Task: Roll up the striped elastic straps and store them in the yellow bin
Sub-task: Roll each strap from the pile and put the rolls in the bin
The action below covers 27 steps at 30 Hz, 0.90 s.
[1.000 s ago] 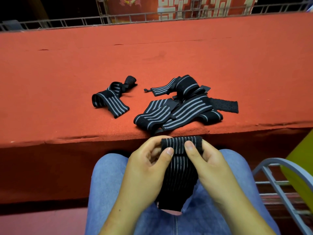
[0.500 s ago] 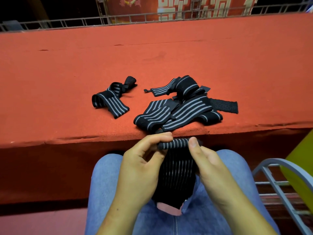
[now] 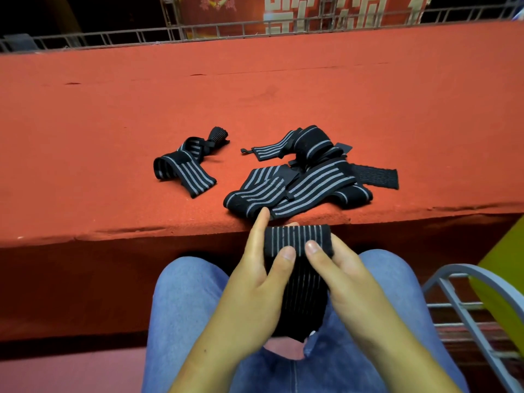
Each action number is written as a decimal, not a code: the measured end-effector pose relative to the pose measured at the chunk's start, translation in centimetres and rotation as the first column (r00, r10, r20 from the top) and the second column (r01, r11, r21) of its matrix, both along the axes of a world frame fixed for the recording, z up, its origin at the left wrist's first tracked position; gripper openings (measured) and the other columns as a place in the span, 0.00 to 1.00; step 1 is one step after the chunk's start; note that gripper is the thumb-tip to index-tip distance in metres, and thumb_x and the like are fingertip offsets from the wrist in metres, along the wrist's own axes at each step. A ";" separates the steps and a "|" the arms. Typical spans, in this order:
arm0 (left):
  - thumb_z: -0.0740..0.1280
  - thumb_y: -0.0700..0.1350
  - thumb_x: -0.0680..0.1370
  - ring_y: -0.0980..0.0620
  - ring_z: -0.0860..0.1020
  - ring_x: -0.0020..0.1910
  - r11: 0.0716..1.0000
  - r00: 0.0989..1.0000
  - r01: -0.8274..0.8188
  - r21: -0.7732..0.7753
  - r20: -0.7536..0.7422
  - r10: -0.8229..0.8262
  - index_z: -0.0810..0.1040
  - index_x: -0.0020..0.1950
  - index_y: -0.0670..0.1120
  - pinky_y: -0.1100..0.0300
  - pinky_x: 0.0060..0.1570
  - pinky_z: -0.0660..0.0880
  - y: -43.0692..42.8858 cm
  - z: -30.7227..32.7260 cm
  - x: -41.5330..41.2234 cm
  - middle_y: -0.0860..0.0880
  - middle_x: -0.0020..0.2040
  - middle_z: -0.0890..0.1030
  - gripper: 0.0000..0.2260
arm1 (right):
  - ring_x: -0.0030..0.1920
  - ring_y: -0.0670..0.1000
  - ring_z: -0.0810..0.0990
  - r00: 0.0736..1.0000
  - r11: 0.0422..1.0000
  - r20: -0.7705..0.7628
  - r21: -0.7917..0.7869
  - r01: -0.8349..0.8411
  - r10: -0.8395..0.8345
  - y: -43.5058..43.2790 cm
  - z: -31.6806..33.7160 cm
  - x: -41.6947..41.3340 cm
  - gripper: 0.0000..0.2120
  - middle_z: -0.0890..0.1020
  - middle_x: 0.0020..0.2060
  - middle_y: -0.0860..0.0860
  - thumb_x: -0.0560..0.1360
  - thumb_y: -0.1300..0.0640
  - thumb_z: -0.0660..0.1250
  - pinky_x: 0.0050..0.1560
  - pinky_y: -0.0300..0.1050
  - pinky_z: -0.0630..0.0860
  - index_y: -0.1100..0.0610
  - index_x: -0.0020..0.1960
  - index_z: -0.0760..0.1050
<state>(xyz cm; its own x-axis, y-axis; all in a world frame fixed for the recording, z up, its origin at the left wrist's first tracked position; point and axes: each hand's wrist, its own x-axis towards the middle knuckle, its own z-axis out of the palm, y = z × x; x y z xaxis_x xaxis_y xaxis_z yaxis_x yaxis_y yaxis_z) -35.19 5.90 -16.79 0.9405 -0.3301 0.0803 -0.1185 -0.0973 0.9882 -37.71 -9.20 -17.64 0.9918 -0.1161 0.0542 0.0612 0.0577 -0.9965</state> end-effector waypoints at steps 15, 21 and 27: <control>0.67 0.38 0.82 0.58 0.83 0.59 0.998 0.999 -0.039 -0.039 0.023 0.040 0.77 0.67 0.54 0.58 0.61 0.78 0.1 1.0 -0.2 0.55 0.58 0.86 0.16 | 0.54 0.49 0.87 0.993 0.987 0.077 -0.127 0.102 -0.093 -0.1 0.0 -0.1 0.10 0.88 0.52 0.49 0.81 0.44 0.63 0.61 0.62 0.81 0.43 0.56 0.82; 0.69 0.38 0.81 0.54 0.85 0.54 0.993 0.995 -0.077 -0.086 0.062 0.083 0.81 0.60 0.51 0.60 0.56 0.80 0.1 1.1 -0.1 0.52 0.53 0.87 0.11 | 0.56 0.49 0.87 0.999 0.996 -0.010 -0.078 0.050 -0.051 -0.1 0.2 -0.1 0.13 0.89 0.52 0.49 0.81 0.38 0.66 0.64 0.62 0.80 0.43 0.57 0.83; 0.70 0.38 0.81 0.53 0.85 0.55 0.989 0.995 -0.074 -0.127 0.049 0.081 0.81 0.60 0.51 0.58 0.56 0.80 0.1 1.0 -0.2 0.51 0.53 0.87 0.11 | 0.55 0.50 0.88 0.998 0.998 -0.039 -0.050 0.049 -0.051 -0.1 0.4 -0.2 0.17 0.89 0.51 0.50 0.76 0.39 0.64 0.64 0.61 0.81 0.46 0.55 0.85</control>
